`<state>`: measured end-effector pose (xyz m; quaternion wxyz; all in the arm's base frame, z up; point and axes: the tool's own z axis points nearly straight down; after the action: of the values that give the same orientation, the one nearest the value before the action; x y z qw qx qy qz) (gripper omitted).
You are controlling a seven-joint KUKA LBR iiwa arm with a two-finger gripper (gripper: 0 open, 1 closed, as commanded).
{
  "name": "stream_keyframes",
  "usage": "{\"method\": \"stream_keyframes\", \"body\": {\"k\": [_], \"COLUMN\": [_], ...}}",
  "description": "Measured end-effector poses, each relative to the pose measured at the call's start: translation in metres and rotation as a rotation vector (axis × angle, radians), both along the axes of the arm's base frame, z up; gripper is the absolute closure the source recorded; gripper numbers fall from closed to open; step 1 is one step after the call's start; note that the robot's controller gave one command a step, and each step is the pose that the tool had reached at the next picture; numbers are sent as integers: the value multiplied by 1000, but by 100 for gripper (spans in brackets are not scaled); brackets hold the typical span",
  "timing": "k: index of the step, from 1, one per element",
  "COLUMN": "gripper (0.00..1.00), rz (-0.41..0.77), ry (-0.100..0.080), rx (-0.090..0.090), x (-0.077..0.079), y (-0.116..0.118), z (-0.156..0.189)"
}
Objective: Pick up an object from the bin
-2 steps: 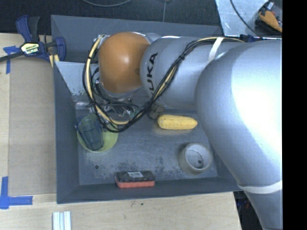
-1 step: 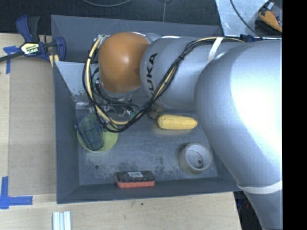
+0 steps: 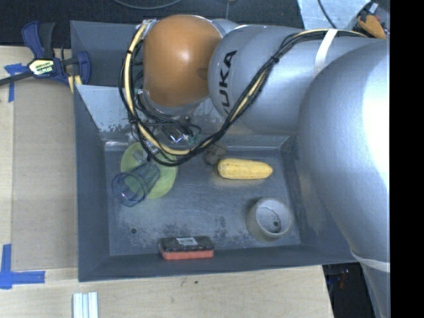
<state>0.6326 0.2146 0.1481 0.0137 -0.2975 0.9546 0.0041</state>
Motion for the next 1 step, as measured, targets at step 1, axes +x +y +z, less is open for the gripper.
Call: {"method": "stream_keyframes", "body": {"k": [1], "gripper": [100], "rz": [-1], "ry": [9], "rx": [-3], "x": [-3], "y": [-1], "z": [-47]}}
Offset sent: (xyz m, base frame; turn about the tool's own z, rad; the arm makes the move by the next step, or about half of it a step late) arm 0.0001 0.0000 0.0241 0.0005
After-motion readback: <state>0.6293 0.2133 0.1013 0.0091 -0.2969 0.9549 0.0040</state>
